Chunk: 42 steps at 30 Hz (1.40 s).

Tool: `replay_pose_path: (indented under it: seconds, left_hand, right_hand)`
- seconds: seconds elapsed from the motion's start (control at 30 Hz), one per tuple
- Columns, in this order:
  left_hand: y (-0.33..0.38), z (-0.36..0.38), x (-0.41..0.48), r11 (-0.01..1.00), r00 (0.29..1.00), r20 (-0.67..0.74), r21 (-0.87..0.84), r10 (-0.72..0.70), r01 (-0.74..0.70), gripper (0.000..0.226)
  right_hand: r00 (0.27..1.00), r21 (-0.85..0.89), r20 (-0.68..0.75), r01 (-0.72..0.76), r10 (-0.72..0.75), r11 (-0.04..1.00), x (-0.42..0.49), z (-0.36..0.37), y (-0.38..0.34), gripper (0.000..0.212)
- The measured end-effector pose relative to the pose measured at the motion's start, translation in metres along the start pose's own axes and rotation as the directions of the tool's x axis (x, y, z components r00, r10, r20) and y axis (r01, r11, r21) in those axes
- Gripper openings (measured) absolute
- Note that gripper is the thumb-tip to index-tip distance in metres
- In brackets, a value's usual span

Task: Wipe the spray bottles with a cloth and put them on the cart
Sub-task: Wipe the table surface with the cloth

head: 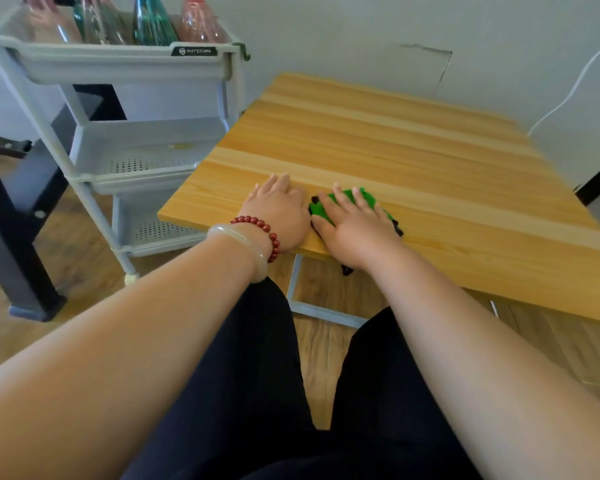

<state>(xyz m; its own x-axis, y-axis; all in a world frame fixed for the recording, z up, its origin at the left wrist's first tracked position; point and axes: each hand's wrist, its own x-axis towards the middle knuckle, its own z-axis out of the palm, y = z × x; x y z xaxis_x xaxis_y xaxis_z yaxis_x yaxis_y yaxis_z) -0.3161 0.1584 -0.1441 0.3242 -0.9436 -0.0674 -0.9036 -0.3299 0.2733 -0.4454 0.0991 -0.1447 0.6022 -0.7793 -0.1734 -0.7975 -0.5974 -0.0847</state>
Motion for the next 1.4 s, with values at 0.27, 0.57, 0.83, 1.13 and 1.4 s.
replay_pose_path:
  seconds: [0.27,0.57,0.83,1.13,1.4]
  left_hand:
    - [0.011,0.014,0.006,0.994,0.999,-0.012,0.101,0.033,-0.032,0.055]
    - [0.013,0.013,0.006,0.993,1.0,-0.002,0.118,0.019,-0.019,0.055]
    - [0.026,0.006,0.012,0.994,0.999,0.015,0.103,0.043,-0.044,0.055]
    - [0.068,0.017,0.031,0.979,0.98,0.08,0.079,0.181,-0.187,0.055]
    - [0.072,0.024,0.033,0.981,0.987,0.06,0.115,0.148,-0.154,0.056]
  right_hand:
    - [0.864,0.051,0.033,-0.504,0.503,0.862,-0.005,-0.012,0.069,0.062]
    - [0.979,0.016,-0.001,-0.205,0.205,0.979,-0.014,-0.007,0.06,0.059]
    - [0.921,0.067,-0.018,-0.387,0.388,0.92,-0.019,-0.004,0.06,0.06]
    - [0.785,0.11,0.012,-0.617,0.619,0.779,-0.032,-0.019,0.152,0.06]
    - [0.952,0.038,-0.017,-0.305,0.305,0.952,-0.015,-0.006,0.09,0.061]
